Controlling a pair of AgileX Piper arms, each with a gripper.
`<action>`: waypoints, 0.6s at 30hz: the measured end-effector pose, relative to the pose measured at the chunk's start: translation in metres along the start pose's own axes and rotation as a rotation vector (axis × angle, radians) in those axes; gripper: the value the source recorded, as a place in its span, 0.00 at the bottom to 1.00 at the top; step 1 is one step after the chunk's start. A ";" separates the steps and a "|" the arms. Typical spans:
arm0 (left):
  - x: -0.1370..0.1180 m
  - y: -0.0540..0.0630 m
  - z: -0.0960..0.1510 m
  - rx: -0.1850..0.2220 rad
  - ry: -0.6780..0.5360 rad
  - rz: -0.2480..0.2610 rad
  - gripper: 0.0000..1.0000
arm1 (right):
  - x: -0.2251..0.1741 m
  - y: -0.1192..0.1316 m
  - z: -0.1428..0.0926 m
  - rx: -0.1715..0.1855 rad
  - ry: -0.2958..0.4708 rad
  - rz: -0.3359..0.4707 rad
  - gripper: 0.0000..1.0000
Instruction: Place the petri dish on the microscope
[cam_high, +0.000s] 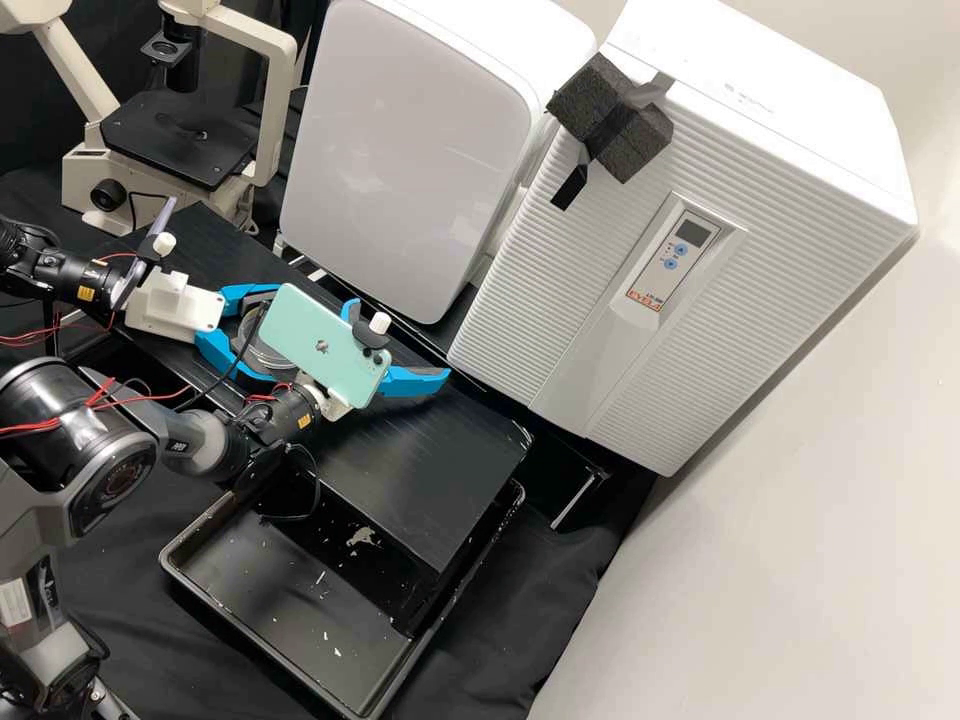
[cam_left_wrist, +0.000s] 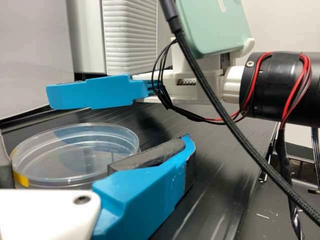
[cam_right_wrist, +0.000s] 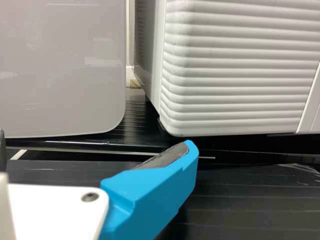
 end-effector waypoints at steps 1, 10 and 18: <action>0.000 0.000 0.000 0.004 0.002 -0.001 1.00 | 0.000 0.000 0.000 0.000 0.000 0.000 1.00; -0.001 -0.001 0.000 0.015 -0.003 0.009 0.00 | 0.000 0.000 0.000 0.000 0.000 0.000 1.00; -0.001 -0.001 0.000 0.015 -0.005 0.013 0.00 | 0.000 0.000 0.000 0.000 0.000 0.000 1.00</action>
